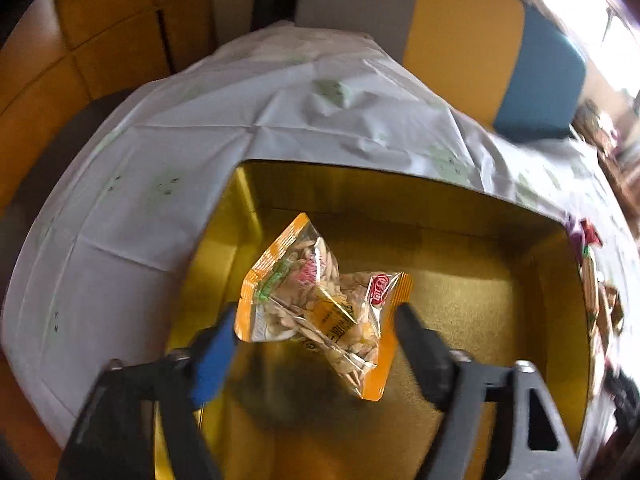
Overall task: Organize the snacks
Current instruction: 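Carry the seed bag into the gold tin and open the left tool while the right tool holds its packet, then carry the white-and-red packet into the gold tin and open the right tool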
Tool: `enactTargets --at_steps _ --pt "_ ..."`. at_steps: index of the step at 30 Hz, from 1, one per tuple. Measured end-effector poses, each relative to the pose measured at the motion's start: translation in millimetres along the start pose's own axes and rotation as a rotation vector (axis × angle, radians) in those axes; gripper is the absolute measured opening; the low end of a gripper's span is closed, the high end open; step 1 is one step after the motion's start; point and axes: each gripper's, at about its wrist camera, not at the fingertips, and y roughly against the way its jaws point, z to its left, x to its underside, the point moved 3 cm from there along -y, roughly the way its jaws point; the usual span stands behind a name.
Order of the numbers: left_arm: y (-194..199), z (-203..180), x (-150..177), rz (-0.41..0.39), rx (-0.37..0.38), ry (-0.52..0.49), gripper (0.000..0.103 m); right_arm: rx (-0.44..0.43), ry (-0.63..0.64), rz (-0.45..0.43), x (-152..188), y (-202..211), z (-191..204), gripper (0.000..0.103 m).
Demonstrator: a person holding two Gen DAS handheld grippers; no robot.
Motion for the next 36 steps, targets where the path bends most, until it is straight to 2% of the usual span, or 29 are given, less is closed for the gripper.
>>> enactTargets --at_steps 10,18,22,28,36 --pt "52 -2 30 -0.108 0.048 0.088 0.081 0.040 0.019 0.000 -1 4 4 0.039" --pt "75 -16 68 -0.131 0.073 0.110 0.081 0.023 -0.131 -0.006 7 20 -10 0.038" --pt "81 -21 82 -0.148 0.060 0.104 0.081 0.009 -0.154 -0.014 9 31 -5 0.038" --pt "92 -27 97 -0.186 0.013 0.036 0.083 -0.038 -0.110 -0.035 -9 45 27 0.038" --pt "102 -21 110 -0.196 -0.002 0.016 0.083 -0.187 0.040 -0.033 -56 45 122 0.038"
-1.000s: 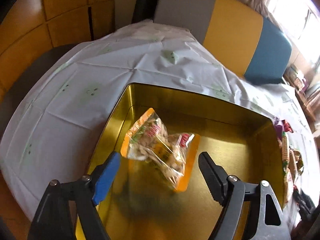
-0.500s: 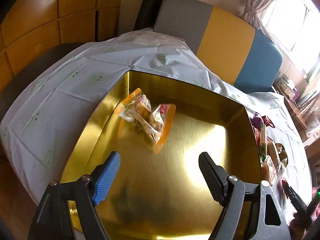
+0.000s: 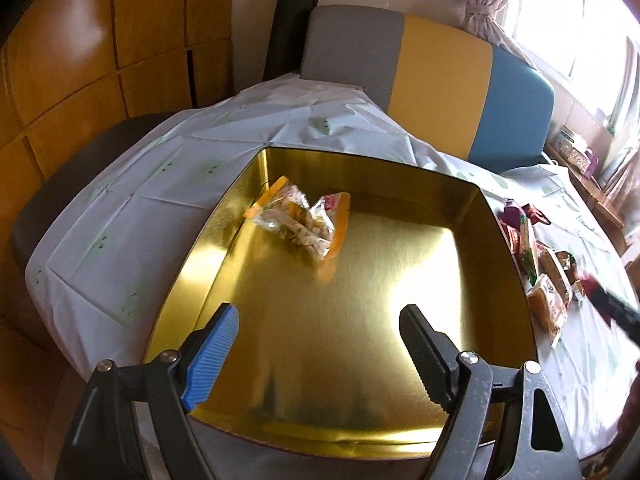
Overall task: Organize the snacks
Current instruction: 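Carry the white-and-red packet into the gold tin and open the right tool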
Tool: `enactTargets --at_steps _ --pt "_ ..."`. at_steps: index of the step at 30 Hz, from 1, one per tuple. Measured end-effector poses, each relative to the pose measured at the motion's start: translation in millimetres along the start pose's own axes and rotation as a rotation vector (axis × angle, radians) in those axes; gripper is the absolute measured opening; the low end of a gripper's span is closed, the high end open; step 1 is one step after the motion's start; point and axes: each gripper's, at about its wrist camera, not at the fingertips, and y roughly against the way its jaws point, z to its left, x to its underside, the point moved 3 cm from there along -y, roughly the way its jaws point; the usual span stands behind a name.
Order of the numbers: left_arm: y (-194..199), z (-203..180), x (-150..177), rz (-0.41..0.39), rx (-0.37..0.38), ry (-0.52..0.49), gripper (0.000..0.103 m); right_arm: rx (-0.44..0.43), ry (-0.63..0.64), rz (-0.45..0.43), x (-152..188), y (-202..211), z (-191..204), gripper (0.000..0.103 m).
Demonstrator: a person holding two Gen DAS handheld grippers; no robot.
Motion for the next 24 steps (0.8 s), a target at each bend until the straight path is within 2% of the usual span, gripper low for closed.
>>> enactTargets --at_steps 5,11,15,21,24 --pt "1 10 5 0.006 -0.011 0.010 0.083 -0.054 0.117 0.066 -25 -29 59 0.038" --pt "4 22 7 -0.002 -0.011 0.029 0.084 -0.090 0.199 0.179 -53 -89 120 0.038" --pt "4 31 9 -0.002 -0.013 0.049 0.084 -0.061 0.173 0.258 -63 -133 136 0.038" --pt "5 38 13 -0.002 -0.009 0.053 0.085 0.001 0.132 0.303 -71 -178 146 0.038" --pt "5 44 14 -0.005 -0.016 0.066 0.085 0.001 0.087 0.291 -76 -194 146 0.041"
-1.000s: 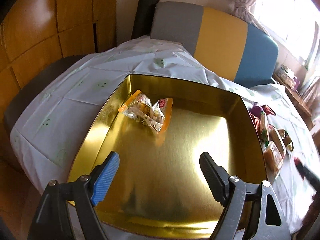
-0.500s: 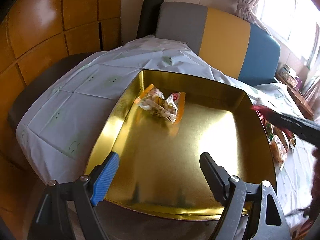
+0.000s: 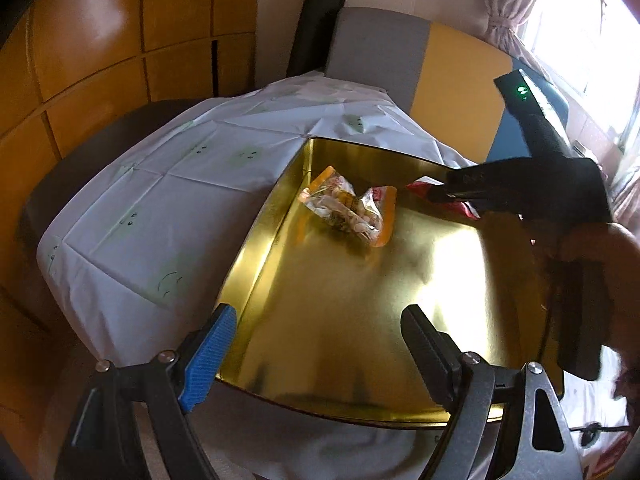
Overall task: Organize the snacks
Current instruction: 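Carry the white-and-red packet into the gold tin and open the right tool, then grasp the clear granola bar with the right tool while the left tool grasps the beige pastry bag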
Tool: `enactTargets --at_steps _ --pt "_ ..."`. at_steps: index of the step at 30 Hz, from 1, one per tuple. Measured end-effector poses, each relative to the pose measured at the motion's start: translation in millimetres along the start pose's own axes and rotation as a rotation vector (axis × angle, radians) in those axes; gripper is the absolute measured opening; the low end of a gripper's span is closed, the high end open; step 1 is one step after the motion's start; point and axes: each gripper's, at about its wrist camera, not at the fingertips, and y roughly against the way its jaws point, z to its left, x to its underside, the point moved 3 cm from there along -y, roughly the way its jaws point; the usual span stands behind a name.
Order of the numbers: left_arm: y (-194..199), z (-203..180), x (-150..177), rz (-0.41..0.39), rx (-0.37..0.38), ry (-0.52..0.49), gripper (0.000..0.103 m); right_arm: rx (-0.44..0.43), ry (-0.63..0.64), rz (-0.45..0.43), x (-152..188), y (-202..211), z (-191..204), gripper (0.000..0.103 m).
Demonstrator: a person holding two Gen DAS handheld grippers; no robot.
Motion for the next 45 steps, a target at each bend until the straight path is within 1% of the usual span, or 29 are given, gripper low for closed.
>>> enactTargets --at_steps 2,3,6,8,10,12,14,15,16,17,20,22,24,28,30,31,34,35,38,42,45 --pt "-1 3 0 0.006 0.000 0.009 0.085 -0.014 -0.046 -0.014 -4 -7 -2 0.044" --pt "-1 4 1 0.006 0.000 0.014 0.085 -0.022 -0.072 -0.012 -5 -11 -4 0.048" --pt "-1 4 3 0.011 -0.001 0.014 0.085 -0.045 -0.136 0.015 -5 -16 -12 0.049" --pt "0 4 4 0.007 -0.002 0.015 0.085 -0.074 -0.160 -0.003 -4 -9 -17 0.049" --pt "0 2 5 0.010 0.007 0.016 0.085 -0.111 -0.164 -0.041 1 11 -22 0.049" --pt "1 -1 5 0.006 0.024 0.023 0.085 -0.136 -0.144 -0.100 8 37 -26 0.049" --pt "3 -6 5 0.002 0.040 0.025 0.085 -0.131 -0.120 -0.155 17 60 -30 0.049" --pt "4 -8 5 -0.003 0.048 0.023 0.085 -0.114 -0.099 -0.195 26 77 -35 0.049" --pt "6 -12 6 -0.007 0.056 0.019 0.085 -0.102 -0.088 -0.216 31 83 -39 0.049" --pt "7 -16 6 -0.010 0.062 0.013 0.085 -0.072 -0.069 -0.248 43 96 -45 0.049" --pt "11 -30 8 -0.020 0.080 -0.016 0.089 0.021 -0.044 -0.286 73 114 -66 0.049" --pt "14 -41 10 -0.021 0.098 -0.036 0.089 0.086 -0.045 -0.282 96 116 -84 0.049" --pt "16 -51 13 -0.013 0.118 -0.055 0.089 0.137 -0.093 -0.261 123 116 -110 0.049" --pt "20 -77 19 0.002 0.159 -0.100 0.089 0.180 -0.204 -0.246 161 120 -161 0.049" --pt "23 -92 21 0.002 0.178 -0.135 0.090 0.220 -0.254 -0.247 173 123 -187 0.049" --pt "24 -100 23 0.002 0.187 -0.154 0.091 0.226 -0.257 -0.248 176 124 -194 0.049" --pt "28 -120 29 0.008 0.217 -0.189 0.091 0.268 -0.245 -0.253 173 127 -216 0.049" --pt "28 -125 30 0.010 0.224 -0.196 0.091 0.267 -0.246 -0.254 169 126 -222 0.049" --pt "31 -143 34 0.021 0.249 -0.220 0.092 0.203 -0.247 -0.266 149 119 -234 0.049" --pt "33 -160 39 0.025 0.241 -0.269 0.092 0.203 -0.232 -0.212 122 93 -238 0.049" --pt "35 -165 43 0.020 0.233 -0.297 0.092 0.212 -0.188 -0.209 116 82 -236 0.041"
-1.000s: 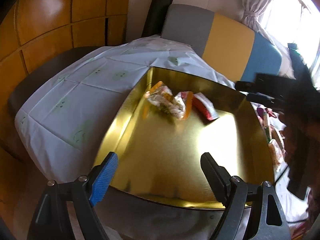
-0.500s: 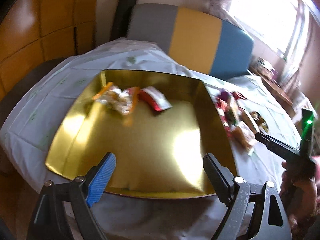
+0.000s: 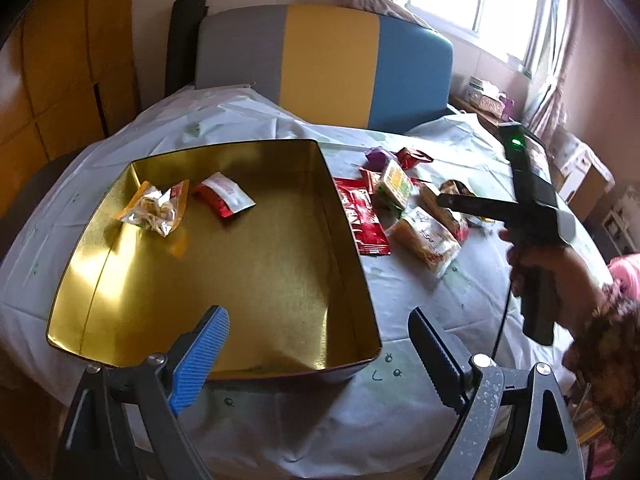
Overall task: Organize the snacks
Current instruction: 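Grasp the clear granola bar with the right tool while the left tool grasps the beige pastry bag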
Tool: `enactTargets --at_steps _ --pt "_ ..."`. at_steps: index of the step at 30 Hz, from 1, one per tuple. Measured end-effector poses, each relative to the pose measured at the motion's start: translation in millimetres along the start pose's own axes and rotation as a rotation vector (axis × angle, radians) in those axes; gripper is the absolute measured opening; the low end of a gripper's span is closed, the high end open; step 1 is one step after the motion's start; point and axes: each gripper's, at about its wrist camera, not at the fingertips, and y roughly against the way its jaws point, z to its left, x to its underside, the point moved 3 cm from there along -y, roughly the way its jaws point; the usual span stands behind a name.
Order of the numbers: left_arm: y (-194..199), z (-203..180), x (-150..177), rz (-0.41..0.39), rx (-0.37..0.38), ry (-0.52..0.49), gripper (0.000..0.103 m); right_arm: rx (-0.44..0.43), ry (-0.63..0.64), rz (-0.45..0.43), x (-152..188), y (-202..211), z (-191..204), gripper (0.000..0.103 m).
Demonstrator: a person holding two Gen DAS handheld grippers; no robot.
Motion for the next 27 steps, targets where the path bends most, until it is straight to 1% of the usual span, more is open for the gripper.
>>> enactTargets --at_steps 1,3,4,5,6,9,13,14,19,22,25,27 --pt "-1 -1 0 0.002 -0.001 -0.005 0.093 -0.001 0.019 0.011 -1 -5 3 0.039" --pt "-2 -3 -1 0.008 0.004 -0.013 0.093 -0.032 0.039 0.051 1 -15 6 0.035" --pt "-3 -5 -2 0.009 0.005 -0.015 0.093 -0.032 0.048 0.058 3 -17 6 0.031" --pt "-4 -7 -3 0.011 0.007 -0.015 0.093 -0.023 0.063 0.070 6 -19 7 0.031" --pt "-4 -8 -4 0.013 0.012 -0.015 0.093 -0.024 0.064 0.059 7 -17 6 0.031" --pt "-6 -16 -12 0.018 0.041 -0.016 0.093 -0.053 -0.004 0.062 13 -11 -10 0.031" --pt "-10 -35 -25 0.018 0.074 -0.050 0.093 -0.054 -0.050 0.053 27 3 -32 0.031" --pt "-12 -42 -28 0.022 0.080 -0.062 0.095 -0.047 -0.051 0.049 32 7 -36 0.031" --pt "-31 -76 -44 0.072 0.138 -0.081 0.098 0.016 -0.011 0.008 52 23 -48 0.031" --pt "-53 -92 -55 0.137 0.168 -0.060 0.098 -0.004 -0.051 -0.022 57 27 -57 0.031" --pt "-75 -102 -63 0.191 0.146 -0.026 0.098 0.005 -0.082 -0.034 62 25 -64 0.031" --pt "-89 -108 -68 0.214 0.126 -0.011 0.098 -0.004 -0.091 -0.042 61 21 -64 0.031"
